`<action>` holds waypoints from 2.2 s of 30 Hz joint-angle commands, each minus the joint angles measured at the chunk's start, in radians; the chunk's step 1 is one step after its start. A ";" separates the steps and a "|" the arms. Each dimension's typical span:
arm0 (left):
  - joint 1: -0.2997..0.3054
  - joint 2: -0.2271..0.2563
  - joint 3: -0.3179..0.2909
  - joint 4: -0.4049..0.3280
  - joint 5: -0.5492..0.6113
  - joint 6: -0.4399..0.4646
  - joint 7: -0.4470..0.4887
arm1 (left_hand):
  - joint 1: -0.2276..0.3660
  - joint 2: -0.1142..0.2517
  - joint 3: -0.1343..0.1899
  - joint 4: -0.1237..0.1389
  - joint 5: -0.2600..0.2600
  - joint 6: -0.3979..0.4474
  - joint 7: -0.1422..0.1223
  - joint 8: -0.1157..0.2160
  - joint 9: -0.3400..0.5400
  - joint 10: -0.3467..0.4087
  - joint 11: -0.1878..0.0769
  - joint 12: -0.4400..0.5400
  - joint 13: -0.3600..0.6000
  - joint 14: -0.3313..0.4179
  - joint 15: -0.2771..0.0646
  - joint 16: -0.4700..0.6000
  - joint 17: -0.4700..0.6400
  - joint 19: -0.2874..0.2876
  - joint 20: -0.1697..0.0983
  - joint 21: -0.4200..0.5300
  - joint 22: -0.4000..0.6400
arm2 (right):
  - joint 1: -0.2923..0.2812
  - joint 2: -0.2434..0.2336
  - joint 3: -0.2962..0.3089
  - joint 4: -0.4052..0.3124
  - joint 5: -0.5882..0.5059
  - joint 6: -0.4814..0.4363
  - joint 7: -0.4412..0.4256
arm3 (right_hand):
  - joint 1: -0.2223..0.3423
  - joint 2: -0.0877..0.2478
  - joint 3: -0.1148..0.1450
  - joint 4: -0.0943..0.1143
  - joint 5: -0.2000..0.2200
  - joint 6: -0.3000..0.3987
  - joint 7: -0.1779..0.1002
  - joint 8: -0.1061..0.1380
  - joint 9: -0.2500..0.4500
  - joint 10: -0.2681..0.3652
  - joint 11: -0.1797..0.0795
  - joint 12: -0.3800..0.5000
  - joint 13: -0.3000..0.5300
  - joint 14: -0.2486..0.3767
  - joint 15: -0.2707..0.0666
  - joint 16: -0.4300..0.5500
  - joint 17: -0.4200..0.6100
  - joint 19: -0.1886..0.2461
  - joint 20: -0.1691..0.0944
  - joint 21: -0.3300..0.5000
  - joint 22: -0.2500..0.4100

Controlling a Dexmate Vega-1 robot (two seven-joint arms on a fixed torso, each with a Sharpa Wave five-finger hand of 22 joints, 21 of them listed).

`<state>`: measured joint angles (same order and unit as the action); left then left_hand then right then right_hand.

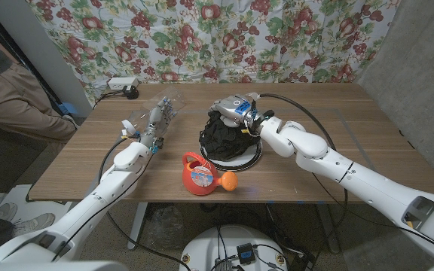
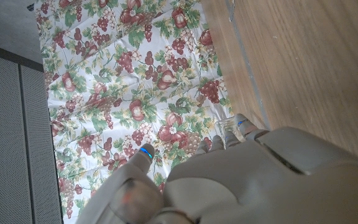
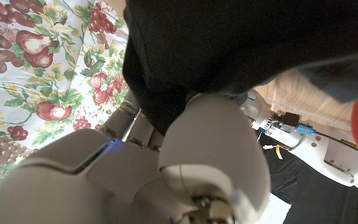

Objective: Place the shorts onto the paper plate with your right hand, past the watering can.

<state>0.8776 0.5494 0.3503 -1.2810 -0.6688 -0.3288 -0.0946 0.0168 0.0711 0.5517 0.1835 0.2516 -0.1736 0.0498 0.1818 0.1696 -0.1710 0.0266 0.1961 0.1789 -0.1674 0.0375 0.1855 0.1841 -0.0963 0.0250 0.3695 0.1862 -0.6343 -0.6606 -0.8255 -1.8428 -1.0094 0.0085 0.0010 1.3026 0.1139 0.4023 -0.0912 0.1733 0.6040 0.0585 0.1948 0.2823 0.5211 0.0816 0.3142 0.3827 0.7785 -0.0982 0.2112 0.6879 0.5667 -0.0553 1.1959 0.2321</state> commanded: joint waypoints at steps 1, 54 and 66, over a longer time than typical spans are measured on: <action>0.008 0.005 -0.005 -0.012 -0.001 -0.004 0.002 | 0.003 0.103 0.004 0.002 0.006 -0.010 -0.005 0.000 0.006 -0.042 -0.001 0.002 0.004 -0.060 0.001 0.004 0.001 0.002 -0.002 0.000 0.003 | 0.001 -0.006 -0.002 -0.030 -0.009 -0.016 0.059 | -0.130 -0.027 -0.050 0.060 0.005 -0.063 0.027 -0.006 -0.010 -0.060 0.040 -0.073 -0.030 -0.129 -0.062 -0.016 -0.046 -0.047 -0.140 -0.046 -0.065; -0.018 -0.006 0.011 0.007 0.013 0.001 -0.001 | -0.005 0.102 -0.003 0.005 0.003 -0.029 0.007 -0.004 0.006 -0.060 0.015 -0.002 0.004 -0.071 0.012 0.002 0.003 -0.002 0.000 -0.010 0.004 | -0.002 -0.035 0.057 -0.095 0.047 -0.044 0.158 | -0.794 -0.138 -0.407 0.237 0.111 -0.346 -0.045 0.001 -0.076 -0.319 -0.007 -0.114 -0.179 -0.601 0.103 -0.016 -0.445 -0.228 0.266 -0.711 -0.072; -0.018 -0.004 0.010 0.008 0.010 0.002 -0.005 | -0.008 0.101 -0.007 0.006 0.002 -0.034 0.006 -0.004 0.006 -0.063 0.015 -0.002 0.004 -0.072 0.012 0.002 0.003 -0.002 -0.001 -0.011 0.005 | 0.002 -0.033 0.078 -0.101 0.105 -0.026 0.162 | -0.853 -0.125 -0.457 0.239 0.147 -0.380 -0.079 0.000 -0.082 -0.345 -0.035 -0.117 -0.179 -0.643 0.097 -0.014 -0.487 -0.227 0.266 -0.838 -0.070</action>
<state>0.8628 0.5450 0.3595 -1.2768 -0.6564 -0.3274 -0.0921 0.0167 0.0710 0.5473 0.1879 0.2516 -0.1700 0.0536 0.1773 0.1696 -0.1710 0.0341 0.1961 0.1789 -0.1746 0.0447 0.1855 0.1835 -0.0963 0.0250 0.3586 0.1886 -0.6330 -0.6926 -0.7661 -1.9360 -0.9503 -0.0343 0.1659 0.4737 -0.0155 -0.0423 0.1427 0.3109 0.2298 -0.0136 0.1915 0.1997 0.1809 0.0613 0.1930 0.2026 0.1457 -0.0030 0.1924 0.2029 0.3394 0.2123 0.3795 0.1563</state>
